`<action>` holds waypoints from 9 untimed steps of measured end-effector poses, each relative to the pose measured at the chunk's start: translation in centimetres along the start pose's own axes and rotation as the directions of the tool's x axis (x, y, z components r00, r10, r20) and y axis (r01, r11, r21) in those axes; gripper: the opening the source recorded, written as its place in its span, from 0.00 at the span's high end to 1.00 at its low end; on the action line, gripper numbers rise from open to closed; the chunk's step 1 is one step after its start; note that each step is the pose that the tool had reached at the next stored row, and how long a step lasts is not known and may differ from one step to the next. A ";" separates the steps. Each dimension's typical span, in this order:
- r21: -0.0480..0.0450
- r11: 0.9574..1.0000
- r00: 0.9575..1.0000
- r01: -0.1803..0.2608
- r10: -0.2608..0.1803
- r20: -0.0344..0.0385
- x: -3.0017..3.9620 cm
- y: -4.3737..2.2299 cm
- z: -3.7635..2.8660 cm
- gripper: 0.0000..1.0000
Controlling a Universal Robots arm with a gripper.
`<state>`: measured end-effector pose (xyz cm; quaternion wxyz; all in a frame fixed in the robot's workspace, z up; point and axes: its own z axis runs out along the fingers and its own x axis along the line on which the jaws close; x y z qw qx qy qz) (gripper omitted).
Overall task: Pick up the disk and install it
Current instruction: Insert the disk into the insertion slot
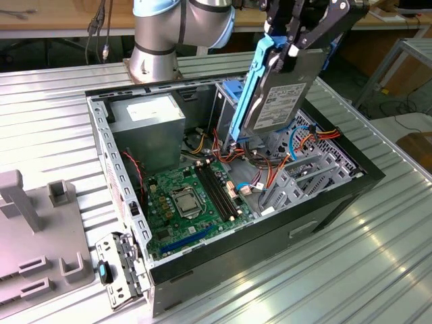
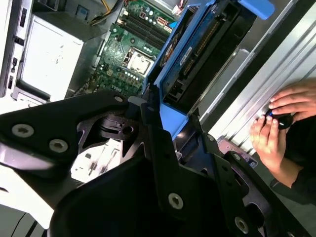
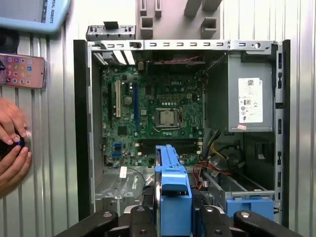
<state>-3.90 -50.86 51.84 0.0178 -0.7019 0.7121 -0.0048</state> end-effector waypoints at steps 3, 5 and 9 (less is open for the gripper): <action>0.003 1.000 1.000 0.000 0.000 0.000 0.05 -1.41 0.27 0.63; 0.005 1.000 1.000 0.000 0.000 0.000 0.06 -2.04 0.39 0.63; 0.008 1.000 1.000 0.000 0.000 0.000 0.38 -2.91 0.53 0.63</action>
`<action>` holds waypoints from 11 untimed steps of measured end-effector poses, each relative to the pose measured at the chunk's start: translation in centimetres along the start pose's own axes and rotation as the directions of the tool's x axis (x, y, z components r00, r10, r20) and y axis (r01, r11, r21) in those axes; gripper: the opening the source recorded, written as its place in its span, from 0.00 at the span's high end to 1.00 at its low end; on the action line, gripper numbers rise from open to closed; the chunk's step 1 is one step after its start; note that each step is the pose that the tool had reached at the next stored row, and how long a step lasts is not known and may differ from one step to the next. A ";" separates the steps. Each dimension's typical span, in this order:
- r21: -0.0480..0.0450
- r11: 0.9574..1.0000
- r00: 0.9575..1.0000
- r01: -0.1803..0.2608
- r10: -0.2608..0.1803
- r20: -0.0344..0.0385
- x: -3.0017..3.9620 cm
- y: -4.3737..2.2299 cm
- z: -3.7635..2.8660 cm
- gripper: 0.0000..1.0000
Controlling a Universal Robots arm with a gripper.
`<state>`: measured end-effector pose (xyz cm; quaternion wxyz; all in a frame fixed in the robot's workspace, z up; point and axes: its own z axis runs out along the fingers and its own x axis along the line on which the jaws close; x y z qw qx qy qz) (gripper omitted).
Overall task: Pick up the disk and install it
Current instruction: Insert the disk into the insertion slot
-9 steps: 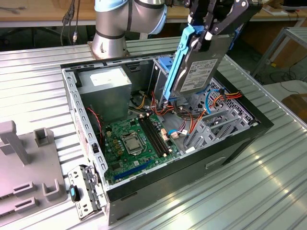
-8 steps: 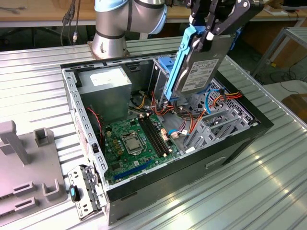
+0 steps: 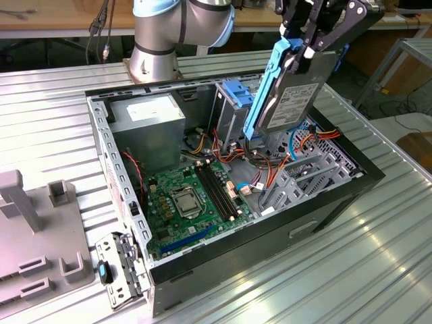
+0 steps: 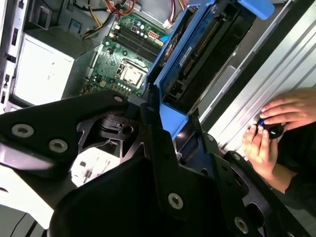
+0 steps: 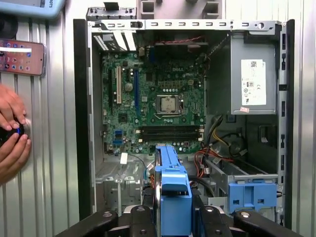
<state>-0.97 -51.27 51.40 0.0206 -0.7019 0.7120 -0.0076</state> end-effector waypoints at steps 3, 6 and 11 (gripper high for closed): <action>0.001 1.000 1.000 0.000 0.000 0.000 0.78 -0.37 0.11 0.63; 0.003 1.000 1.000 0.000 0.000 0.000 1.64 -0.52 0.24 0.63; 0.007 1.000 1.000 0.000 0.000 0.000 2.01 -1.86 0.74 0.63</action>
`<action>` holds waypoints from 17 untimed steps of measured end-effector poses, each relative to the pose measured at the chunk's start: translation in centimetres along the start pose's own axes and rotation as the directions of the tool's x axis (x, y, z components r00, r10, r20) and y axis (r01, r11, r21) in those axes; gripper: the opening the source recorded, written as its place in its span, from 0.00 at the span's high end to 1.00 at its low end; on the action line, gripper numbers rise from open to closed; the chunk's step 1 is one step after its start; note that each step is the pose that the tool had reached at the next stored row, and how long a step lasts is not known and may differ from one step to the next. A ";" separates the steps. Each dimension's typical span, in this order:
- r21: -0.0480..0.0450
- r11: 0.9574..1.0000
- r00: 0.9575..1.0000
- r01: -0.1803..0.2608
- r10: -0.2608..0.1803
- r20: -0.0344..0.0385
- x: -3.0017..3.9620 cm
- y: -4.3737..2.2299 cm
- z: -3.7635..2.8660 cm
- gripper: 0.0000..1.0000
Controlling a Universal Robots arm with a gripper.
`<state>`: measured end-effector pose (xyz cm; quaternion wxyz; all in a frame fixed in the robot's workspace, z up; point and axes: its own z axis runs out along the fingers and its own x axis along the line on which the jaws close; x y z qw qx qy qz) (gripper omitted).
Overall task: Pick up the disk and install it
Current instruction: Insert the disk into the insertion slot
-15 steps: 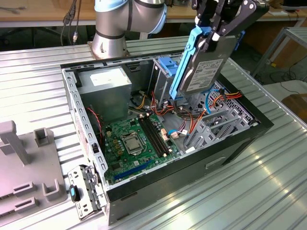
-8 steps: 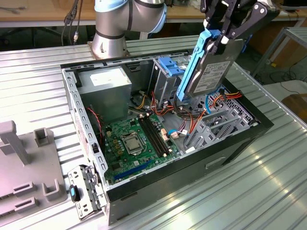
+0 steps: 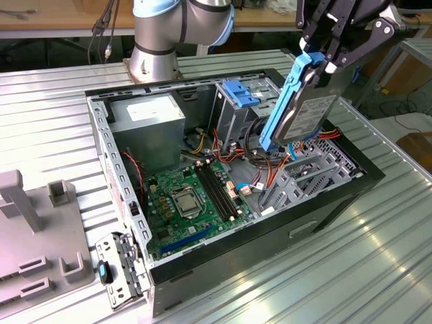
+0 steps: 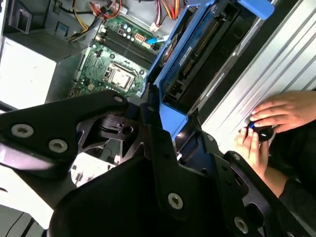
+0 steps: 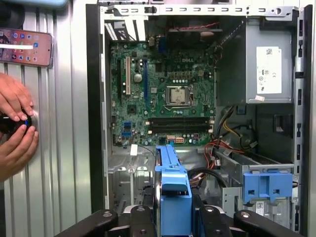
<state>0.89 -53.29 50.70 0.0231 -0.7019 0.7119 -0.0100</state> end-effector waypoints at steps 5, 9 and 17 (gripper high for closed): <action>0.004 1.000 1.000 0.000 0.000 0.000 0.25 -1.02 0.56 0.63; 0.004 1.000 1.000 0.000 0.000 0.000 0.63 -2.83 0.89 0.63; 0.004 1.000 1.000 0.001 -0.001 -0.004 0.96 -3.85 1.61 0.63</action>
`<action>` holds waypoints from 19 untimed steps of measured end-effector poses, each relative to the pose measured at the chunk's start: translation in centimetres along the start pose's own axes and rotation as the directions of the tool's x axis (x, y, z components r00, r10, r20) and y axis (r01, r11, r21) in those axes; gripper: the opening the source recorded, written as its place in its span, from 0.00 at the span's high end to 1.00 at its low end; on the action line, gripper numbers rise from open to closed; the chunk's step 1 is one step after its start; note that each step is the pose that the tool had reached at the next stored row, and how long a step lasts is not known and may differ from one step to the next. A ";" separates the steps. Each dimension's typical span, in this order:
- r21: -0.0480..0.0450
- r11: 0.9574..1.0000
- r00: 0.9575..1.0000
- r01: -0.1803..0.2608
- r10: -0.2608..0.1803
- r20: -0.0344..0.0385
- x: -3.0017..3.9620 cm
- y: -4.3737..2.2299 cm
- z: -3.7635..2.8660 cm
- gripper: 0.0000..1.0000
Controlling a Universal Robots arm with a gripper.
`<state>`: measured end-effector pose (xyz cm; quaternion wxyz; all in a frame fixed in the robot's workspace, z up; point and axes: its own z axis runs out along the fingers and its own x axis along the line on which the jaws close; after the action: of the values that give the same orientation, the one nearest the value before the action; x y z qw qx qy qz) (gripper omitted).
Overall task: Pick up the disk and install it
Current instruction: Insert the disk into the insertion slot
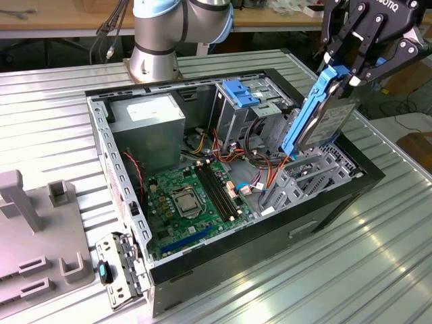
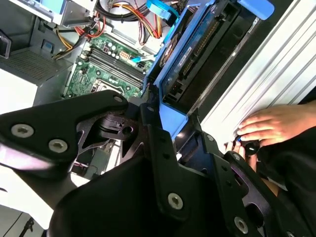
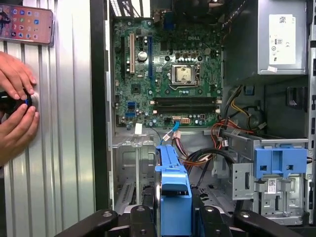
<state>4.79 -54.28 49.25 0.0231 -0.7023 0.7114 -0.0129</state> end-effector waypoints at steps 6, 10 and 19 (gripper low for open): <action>0.000 1.000 1.000 0.002 -0.002 0.000 0.63 -0.17 0.45 0.63; 0.000 1.000 1.000 0.009 -0.009 0.000 0.97 -0.30 0.59 0.63; 0.000 1.000 1.000 0.003 -0.003 0.000 1.20 -0.48 1.44 0.63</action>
<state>5.33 -55.47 47.82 0.0230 -0.7032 0.7105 -0.0130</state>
